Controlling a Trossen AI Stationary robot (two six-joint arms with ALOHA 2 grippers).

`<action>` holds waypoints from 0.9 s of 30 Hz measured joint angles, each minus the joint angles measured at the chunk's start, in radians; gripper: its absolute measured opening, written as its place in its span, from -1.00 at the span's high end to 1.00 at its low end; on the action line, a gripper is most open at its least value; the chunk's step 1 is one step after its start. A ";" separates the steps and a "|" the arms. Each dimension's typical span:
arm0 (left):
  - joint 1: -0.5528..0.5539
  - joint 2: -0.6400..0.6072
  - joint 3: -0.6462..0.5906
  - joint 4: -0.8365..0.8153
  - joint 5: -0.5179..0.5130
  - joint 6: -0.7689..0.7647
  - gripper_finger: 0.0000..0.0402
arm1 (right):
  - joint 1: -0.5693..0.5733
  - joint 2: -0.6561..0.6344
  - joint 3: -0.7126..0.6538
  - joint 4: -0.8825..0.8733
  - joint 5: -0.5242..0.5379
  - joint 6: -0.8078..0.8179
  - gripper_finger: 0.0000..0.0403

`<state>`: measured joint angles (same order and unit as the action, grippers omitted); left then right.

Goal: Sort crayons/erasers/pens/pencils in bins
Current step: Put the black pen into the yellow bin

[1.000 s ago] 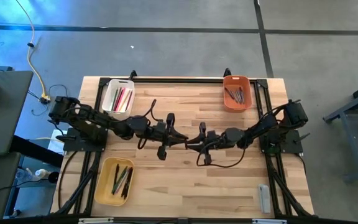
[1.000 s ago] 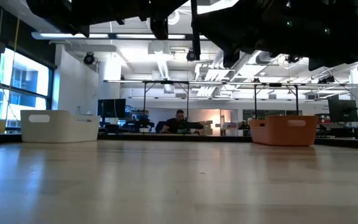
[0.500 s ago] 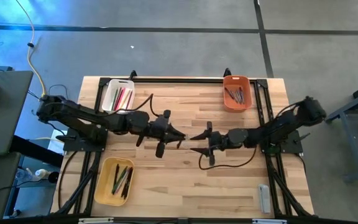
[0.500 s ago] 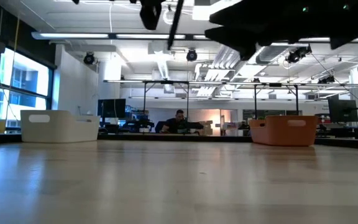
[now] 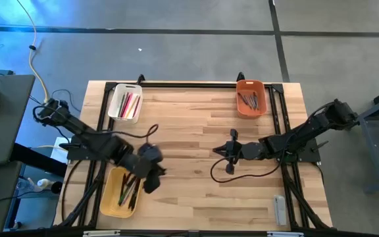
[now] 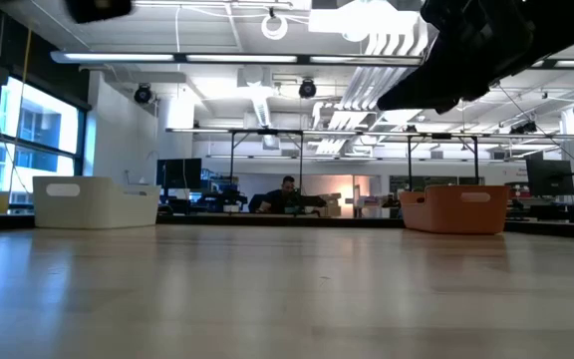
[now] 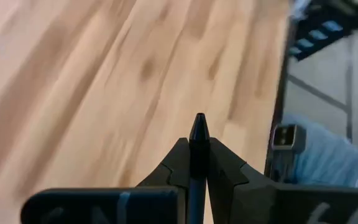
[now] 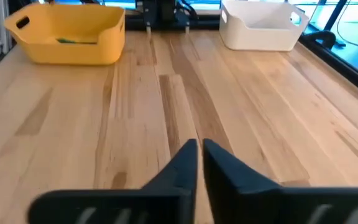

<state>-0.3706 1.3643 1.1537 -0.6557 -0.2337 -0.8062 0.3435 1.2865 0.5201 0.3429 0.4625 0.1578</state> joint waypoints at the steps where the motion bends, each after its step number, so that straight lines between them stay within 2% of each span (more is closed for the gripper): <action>1: -0.031 0.000 0.008 -0.052 -0.015 -0.081 0.96 | 0.000 0.000 0.000 -0.008 0.000 -0.001 0.95; 9: -0.284 0.008 0.017 -0.382 -0.120 -0.688 0.96 | 0.000 0.000 0.000 -0.025 0.000 0.002 0.93; 12: -0.353 0.008 -0.035 -0.453 -0.156 -0.864 0.96 | 0.000 0.000 0.000 -0.027 0.000 0.001 0.99; 16: -0.398 0.006 -0.165 -0.426 -0.098 -0.985 0.96 | 0.000 0.000 0.000 -0.030 0.000 0.003 0.98; 19: -0.409 0.006 -0.258 -0.348 -0.059 -1.041 0.96 | 0.000 0.000 0.000 -0.030 0.000 0.008 1.00; 27: -0.417 0.006 -0.425 -0.145 0.011 -1.094 0.95 | -0.002 0.000 0.000 -0.025 0.000 0.007 1.00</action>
<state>-0.7876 1.3705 0.7284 -0.8007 -0.2227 -1.9001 0.3417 1.2865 0.5201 0.3183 0.4622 0.1650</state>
